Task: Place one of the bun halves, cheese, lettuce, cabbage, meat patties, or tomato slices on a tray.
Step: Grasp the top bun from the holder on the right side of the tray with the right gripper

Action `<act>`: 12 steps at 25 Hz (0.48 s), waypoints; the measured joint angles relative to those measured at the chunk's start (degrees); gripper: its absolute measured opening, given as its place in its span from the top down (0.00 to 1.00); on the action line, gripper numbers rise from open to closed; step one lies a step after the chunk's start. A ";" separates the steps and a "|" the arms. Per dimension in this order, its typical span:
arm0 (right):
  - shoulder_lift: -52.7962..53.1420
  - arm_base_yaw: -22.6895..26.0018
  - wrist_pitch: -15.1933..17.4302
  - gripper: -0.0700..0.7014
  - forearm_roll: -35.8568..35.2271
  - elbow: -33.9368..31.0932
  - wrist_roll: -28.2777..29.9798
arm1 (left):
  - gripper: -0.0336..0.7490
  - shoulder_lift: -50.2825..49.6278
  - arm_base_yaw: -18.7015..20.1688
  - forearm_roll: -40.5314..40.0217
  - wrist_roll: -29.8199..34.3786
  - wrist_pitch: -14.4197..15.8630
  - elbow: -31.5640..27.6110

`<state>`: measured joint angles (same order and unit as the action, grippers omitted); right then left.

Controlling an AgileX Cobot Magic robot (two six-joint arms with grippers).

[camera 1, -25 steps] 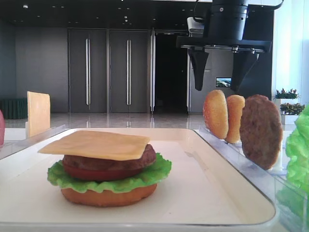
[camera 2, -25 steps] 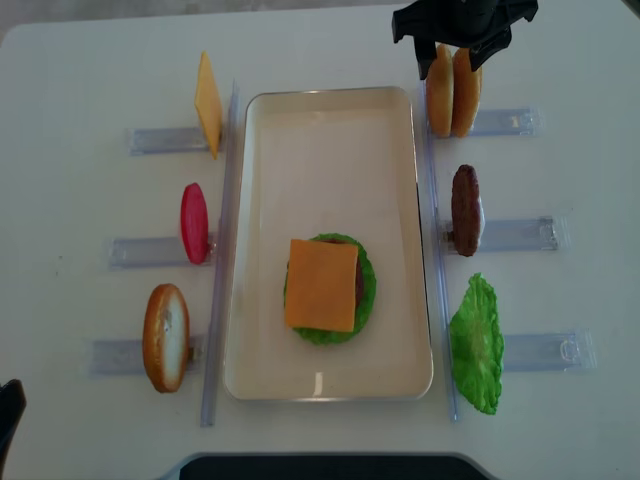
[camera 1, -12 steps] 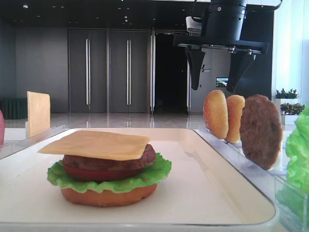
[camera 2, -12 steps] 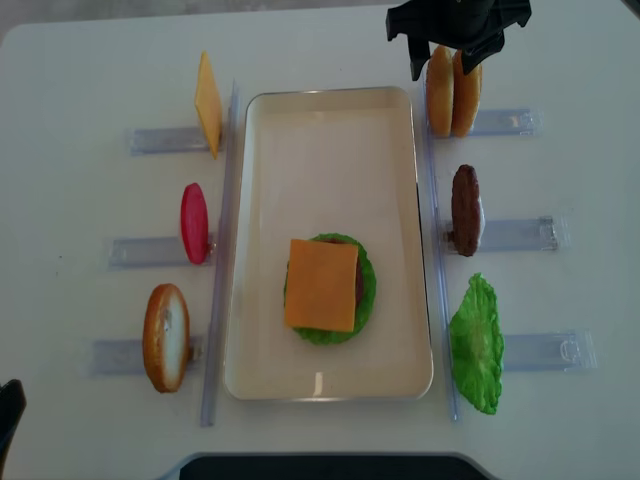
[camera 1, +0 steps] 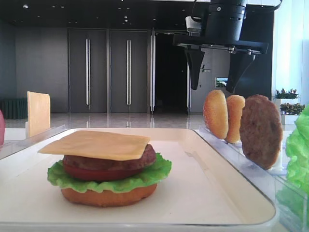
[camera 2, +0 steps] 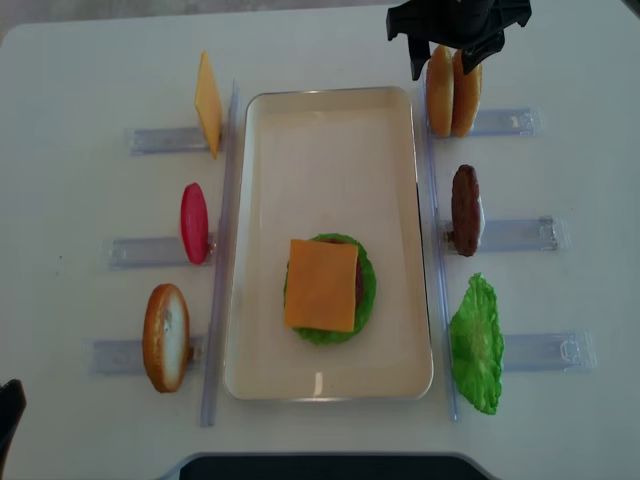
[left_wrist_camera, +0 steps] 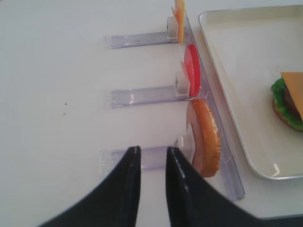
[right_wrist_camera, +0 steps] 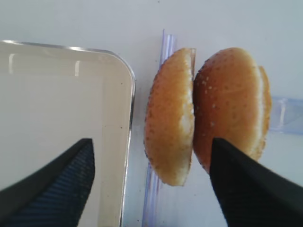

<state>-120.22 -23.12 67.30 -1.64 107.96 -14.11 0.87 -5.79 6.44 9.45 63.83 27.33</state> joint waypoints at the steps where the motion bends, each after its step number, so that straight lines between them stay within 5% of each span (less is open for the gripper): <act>1: -0.05 0.00 0.00 0.24 -0.57 0.00 0.00 | 0.78 0.00 0.00 0.00 0.00 0.00 0.00; 12: -2.47 0.00 -1.36 0.27 -1.15 0.02 0.00 | 0.78 0.00 0.00 0.00 0.00 0.00 0.00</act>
<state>-122.69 -23.12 65.94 -2.79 107.98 -14.11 0.87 -5.79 6.44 9.45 63.83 27.33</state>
